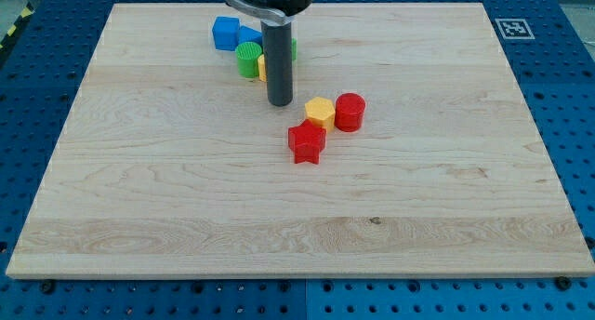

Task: Place the red blocks and the yellow hexagon in a diagonal line

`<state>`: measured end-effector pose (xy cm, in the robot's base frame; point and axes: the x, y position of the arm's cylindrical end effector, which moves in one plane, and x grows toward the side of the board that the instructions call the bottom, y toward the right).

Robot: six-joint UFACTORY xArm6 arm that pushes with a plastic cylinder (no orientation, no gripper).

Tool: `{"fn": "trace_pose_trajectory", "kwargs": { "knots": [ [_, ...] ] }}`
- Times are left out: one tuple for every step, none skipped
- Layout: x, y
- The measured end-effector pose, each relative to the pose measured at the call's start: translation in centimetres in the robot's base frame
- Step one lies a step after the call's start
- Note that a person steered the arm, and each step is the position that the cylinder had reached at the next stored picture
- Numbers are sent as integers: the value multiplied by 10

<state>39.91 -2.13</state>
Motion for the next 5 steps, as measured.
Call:
{"fn": "trace_pose_trajectory", "kwargs": {
  "knots": [
    [28, 22],
    [45, 26],
    [39, 26],
    [37, 26],
    [37, 27]
  ]
}}
